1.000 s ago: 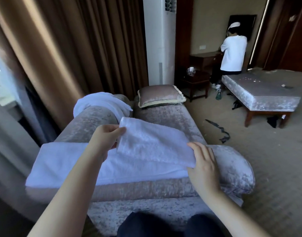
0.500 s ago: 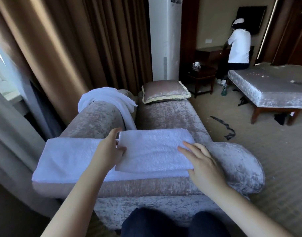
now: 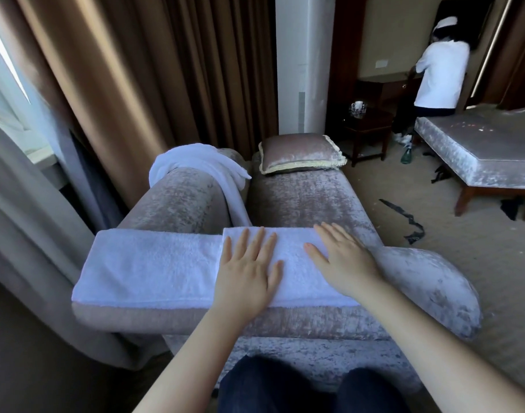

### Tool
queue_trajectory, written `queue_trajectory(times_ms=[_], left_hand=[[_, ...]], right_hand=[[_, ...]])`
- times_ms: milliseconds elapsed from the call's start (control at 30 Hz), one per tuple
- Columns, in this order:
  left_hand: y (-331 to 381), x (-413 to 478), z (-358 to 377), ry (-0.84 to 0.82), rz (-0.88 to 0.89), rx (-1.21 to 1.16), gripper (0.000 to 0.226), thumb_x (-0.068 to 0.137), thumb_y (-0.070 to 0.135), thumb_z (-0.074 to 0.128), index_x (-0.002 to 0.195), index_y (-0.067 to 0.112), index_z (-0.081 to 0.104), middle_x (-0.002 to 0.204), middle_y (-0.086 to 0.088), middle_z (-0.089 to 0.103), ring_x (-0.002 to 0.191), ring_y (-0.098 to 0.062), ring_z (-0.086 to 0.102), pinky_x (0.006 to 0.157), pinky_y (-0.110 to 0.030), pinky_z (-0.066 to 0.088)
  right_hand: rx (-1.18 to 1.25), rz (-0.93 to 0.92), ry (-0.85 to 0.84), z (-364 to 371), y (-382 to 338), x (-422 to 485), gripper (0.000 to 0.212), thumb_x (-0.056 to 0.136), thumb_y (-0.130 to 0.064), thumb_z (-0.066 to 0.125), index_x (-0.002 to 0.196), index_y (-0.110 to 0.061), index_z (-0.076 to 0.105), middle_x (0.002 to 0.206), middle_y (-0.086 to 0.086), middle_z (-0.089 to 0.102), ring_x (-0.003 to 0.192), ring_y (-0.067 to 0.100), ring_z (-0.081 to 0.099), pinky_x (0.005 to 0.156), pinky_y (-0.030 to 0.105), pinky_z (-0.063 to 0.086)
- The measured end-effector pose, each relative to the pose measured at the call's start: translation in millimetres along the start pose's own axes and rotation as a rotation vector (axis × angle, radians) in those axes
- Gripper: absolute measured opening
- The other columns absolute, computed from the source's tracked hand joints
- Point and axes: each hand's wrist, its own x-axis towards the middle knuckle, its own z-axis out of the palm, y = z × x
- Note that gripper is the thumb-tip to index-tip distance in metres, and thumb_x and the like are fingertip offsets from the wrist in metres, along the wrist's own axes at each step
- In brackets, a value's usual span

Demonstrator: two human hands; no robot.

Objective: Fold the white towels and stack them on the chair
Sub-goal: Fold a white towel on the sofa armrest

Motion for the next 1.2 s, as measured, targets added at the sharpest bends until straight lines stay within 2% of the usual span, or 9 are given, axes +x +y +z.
queue_trajectory(times_ms=[200, 300, 400, 500, 633, 800, 933, 1100, 1200], left_hand=[[0.6, -0.1, 0.7, -0.005, 0.001, -0.029, 0.054, 0.101, 0.044, 0.027, 0.133, 0.014, 0.059, 0.137, -0.007, 0.058, 0.13, -0.033, 0.05, 0.109, -0.054, 0.032], [-8.4, -0.2, -16.4, -0.036, -0.043, -0.214, 0.059, 0.095, 0.047, 0.028, 0.131, 0.012, 0.06, 0.138, -0.005, 0.057, 0.133, -0.03, 0.047, 0.114, -0.047, 0.024], [-47.5, -10.8, -41.7, 0.119, -0.116, -0.214, 0.048, 0.09, 0.037, 0.039, 0.117, 0.009, 0.066, 0.12, -0.008, 0.067, 0.114, -0.031, 0.06, 0.097, -0.046, 0.044], [-101.2, -32.5, -64.5, 0.217, -0.326, -0.035, 0.026, 0.091, 0.022, 0.059, 0.111, 0.006, 0.065, 0.104, -0.013, 0.068, 0.095, -0.038, 0.061, 0.076, -0.045, 0.049], [-150.1, -67.0, -87.4, 0.139, -0.601, 0.109, 0.032, 0.09, 0.017, 0.064, 0.119, 0.002, 0.06, 0.113, -0.018, 0.063, 0.101, -0.041, 0.056, 0.077, -0.048, 0.045], [-179.6, -87.9, -93.0, 0.009, -0.834, 0.071, 0.034, 0.094, 0.026, 0.056, 0.122, 0.005, 0.054, 0.121, -0.015, 0.054, 0.109, -0.035, 0.048, 0.084, -0.045, 0.042], [-181.5, -92.8, -82.7, -0.017, -0.846, 0.05, 0.034, 0.098, 0.029, 0.049, 0.119, 0.003, 0.053, 0.116, -0.014, 0.054, 0.104, -0.035, 0.051, 0.081, -0.047, 0.044], [-182.9, -92.7, -78.0, 0.0, -0.851, 0.026, 0.035, 0.098, 0.028, 0.048, 0.122, 0.002, 0.053, 0.119, -0.016, 0.052, 0.107, -0.036, 0.05, 0.083, -0.049, 0.045], [-185.7, -92.0, -78.9, 0.02, -0.868, -0.063, 0.036, 0.097, 0.025, 0.052, 0.124, 0.002, 0.054, 0.119, -0.017, 0.052, 0.106, -0.037, 0.051, 0.084, -0.046, 0.044]], right_hand=[[-0.067, 0.013, 0.034, 1.9, -6.0, -3.4, 0.066, 0.099, -0.058, 0.015, 0.153, -0.022, 0.02, 0.161, -0.006, 0.017, 0.148, 0.013, 0.009, 0.12, 0.038, 0.004], [-0.116, -0.066, 0.036, -5.7, -19.0, -5.6, 0.056, 0.103, -0.047, 0.015, 0.152, -0.021, 0.022, 0.16, -0.005, 0.018, 0.149, 0.013, 0.007, 0.12, 0.043, -0.003], [-0.065, -0.255, 0.082, -9.6, -50.5, -4.1, 0.068, 0.093, -0.052, 0.007, 0.149, -0.022, 0.032, 0.158, -0.006, 0.026, 0.148, 0.012, 0.013, 0.119, 0.039, 0.001], [-0.012, -0.374, 0.096, -1.7, -87.6, 6.5, 0.068, 0.09, -0.052, 0.017, 0.14, -0.016, 0.047, 0.151, -0.001, 0.04, 0.143, 0.019, 0.028, 0.118, 0.041, 0.011], [0.021, -0.511, 0.097, 19.8, -134.5, 17.6, 0.052, 0.093, -0.043, 0.034, 0.121, -0.01, 0.063, 0.135, 0.007, 0.057, 0.13, 0.027, 0.047, 0.111, 0.048, 0.026], [-0.092, -0.5, -0.015, 28.2, -161.3, 20.8, 0.047, 0.101, -0.031, 0.029, 0.144, -0.014, 0.037, 0.152, 0.002, 0.035, 0.147, 0.021, 0.016, 0.116, 0.045, 0.009], [-0.182, -0.465, -0.021, 28.3, -154.0, 17.9, 0.075, 0.085, -0.032, -0.004, 0.147, -0.006, 0.03, 0.153, 0.004, 0.034, 0.148, 0.02, 0.013, 0.117, 0.044, 0.009], [-0.181, -0.39, -0.052, 19.4, -132.9, 17.3, 0.052, 0.102, -0.025, 0.023, 0.151, -0.009, 0.023, 0.158, 0.002, 0.025, 0.149, 0.017, 0.008, 0.119, 0.041, 0.005], [-0.178, -0.381, -0.067, 21.2, -132.4, 15.9, 0.052, 0.103, -0.025, 0.024, 0.152, -0.01, 0.021, 0.159, 0.001, 0.021, 0.149, 0.017, 0.006, 0.12, 0.041, 0.004]])
